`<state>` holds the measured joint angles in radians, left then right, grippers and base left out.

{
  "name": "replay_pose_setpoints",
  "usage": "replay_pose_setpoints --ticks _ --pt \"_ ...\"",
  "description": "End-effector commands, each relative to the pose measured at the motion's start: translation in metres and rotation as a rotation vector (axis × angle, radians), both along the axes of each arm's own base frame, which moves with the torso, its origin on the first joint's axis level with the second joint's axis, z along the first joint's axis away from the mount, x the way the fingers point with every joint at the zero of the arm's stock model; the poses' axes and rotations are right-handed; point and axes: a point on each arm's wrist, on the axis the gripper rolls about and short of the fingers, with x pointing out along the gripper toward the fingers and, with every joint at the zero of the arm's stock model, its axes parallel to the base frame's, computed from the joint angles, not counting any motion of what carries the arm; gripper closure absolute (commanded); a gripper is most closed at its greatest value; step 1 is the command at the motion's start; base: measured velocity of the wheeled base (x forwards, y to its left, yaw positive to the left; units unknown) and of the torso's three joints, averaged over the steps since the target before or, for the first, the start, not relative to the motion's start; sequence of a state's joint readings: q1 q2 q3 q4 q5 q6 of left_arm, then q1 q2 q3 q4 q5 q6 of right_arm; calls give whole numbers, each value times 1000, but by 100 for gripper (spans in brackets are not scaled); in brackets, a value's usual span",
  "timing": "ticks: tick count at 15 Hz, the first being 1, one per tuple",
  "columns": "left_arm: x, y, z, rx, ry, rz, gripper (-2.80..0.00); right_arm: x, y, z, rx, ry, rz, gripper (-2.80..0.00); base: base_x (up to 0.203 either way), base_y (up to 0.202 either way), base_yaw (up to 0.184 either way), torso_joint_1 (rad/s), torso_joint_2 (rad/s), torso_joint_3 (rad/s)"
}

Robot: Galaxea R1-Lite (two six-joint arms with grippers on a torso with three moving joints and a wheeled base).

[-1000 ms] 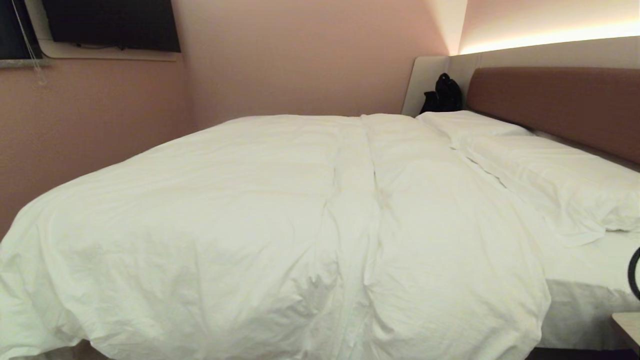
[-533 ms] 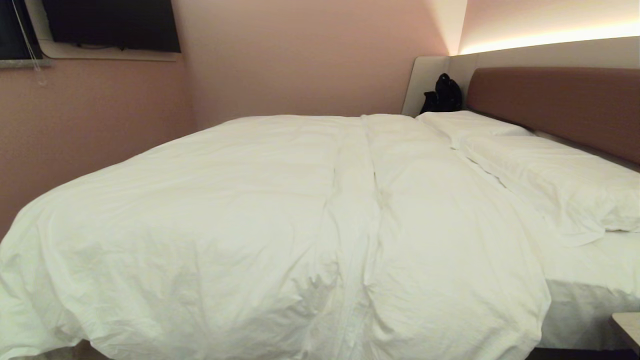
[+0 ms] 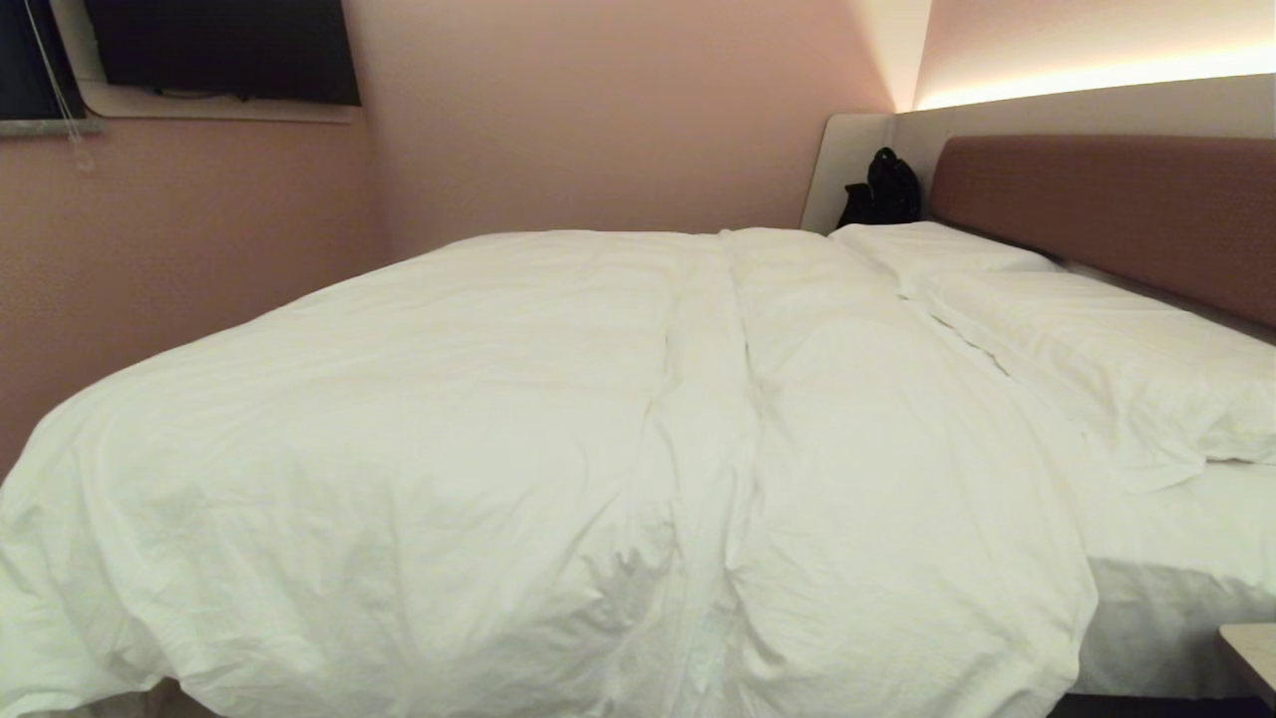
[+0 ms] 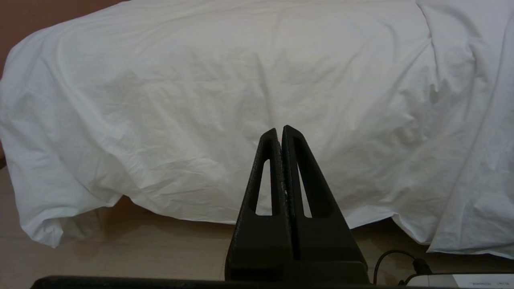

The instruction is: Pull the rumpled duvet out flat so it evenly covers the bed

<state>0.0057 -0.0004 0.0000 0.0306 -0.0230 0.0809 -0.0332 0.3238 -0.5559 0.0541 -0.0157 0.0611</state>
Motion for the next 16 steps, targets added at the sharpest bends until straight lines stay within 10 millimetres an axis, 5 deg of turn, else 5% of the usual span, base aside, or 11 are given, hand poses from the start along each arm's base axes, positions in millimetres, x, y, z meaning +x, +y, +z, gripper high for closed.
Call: replay_pose_setpoints --ticks 1,9,16 --pt "0 0 0 0 0 0 0 -23 0 -32 4 103 8 0 0 0 0 0 0 0" --pt "0 0 0 0 0 0 0 -53 -1 -52 -12 -55 6 0 0 0 0 0 0 0" --pt "0 0 0 0 0 0 0 -37 -1 -65 -28 -74 -13 0 0 0 0 0 0 0"
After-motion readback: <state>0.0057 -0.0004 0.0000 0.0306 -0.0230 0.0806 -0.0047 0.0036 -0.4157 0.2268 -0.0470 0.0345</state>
